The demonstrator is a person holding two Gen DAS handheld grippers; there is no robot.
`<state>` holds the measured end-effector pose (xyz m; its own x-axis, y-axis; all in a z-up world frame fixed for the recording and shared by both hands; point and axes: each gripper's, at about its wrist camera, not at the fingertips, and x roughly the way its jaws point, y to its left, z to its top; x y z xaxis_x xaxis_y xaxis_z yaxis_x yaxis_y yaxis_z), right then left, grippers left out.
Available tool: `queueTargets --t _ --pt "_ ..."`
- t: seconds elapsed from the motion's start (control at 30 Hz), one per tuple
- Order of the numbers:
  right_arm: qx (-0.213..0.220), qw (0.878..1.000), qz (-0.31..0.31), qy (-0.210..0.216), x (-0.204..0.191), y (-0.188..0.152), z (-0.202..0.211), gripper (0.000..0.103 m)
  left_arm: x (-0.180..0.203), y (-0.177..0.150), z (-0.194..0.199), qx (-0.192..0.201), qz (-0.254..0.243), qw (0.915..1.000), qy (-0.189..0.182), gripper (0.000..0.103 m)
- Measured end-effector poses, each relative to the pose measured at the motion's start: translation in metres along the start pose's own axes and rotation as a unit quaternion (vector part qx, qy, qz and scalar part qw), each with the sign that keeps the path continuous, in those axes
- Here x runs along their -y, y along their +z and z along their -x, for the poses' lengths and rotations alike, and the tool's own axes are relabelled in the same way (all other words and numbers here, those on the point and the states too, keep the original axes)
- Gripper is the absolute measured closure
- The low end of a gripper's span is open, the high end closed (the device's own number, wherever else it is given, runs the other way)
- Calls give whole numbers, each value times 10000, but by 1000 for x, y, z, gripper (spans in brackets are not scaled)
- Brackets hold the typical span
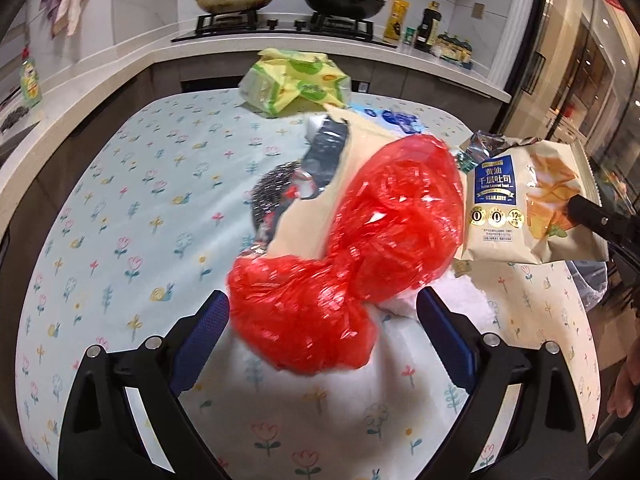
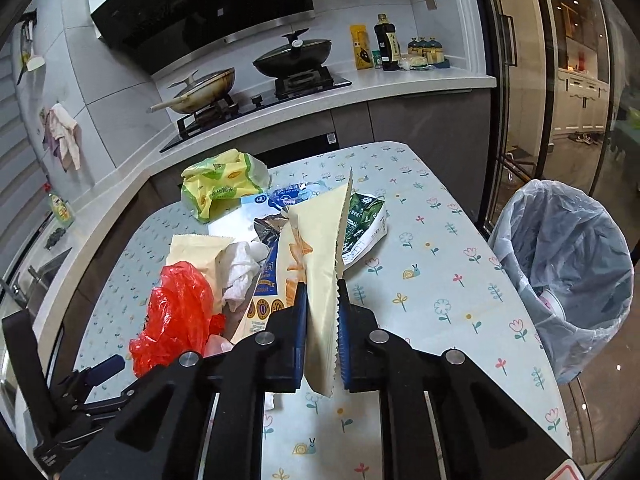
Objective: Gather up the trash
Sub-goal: 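Grasp the cream paper bag with the right gripper while the left gripper grasps the red plastic bag, then carry the cream paper bag and red bag over the bin and release them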
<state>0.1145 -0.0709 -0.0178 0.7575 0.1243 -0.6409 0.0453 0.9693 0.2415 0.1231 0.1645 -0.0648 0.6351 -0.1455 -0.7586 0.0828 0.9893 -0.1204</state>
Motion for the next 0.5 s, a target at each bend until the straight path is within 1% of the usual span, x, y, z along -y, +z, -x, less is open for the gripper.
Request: queueTargets --t 0.03,0.1,0.13,0.17,0.2,0.23,0.3,0.37,0.4,0.5 --pt "5 10000 -5 -1 1 0 1 90 3 1 -5 -53 -24 10000 27 14" --pt "12 10000 -12 -20 5 -1 4 90 8 3 -12 -92 -98 9999 30 24" --pt "11 10000 -28 -32 7 -1 5 90 11 4 -15 -138 -140 9998 13 37" --pt "5 10000 -50 -36 10 -2 5 90 13 5 -17 -177 -173 9997 -16 44" --pt "-4 10000 -81 -42 13 -3 6 90 15 5 -17 -206 -186 9996 -12 46" --pt "-8 9999 -103 -46 14 -3 6 90 16 5 -16 -188 -191 9996 -25 52" --pt "-11 9999 -126 -54 17 -5 7 90 20 4 -11 -113 -228 9997 -17 56" --pt "-7 9999 -152 -49 20 -6 9 90 25 2 -5 -42 -315 9995 34 66" --pt "5 9999 -166 -41 21 -6 11 90 28 1 -2 -28 -349 9994 42 69" --pt "61 9998 -181 -23 24 -5 17 90 34 0 9 47 -351 9994 -28 72"
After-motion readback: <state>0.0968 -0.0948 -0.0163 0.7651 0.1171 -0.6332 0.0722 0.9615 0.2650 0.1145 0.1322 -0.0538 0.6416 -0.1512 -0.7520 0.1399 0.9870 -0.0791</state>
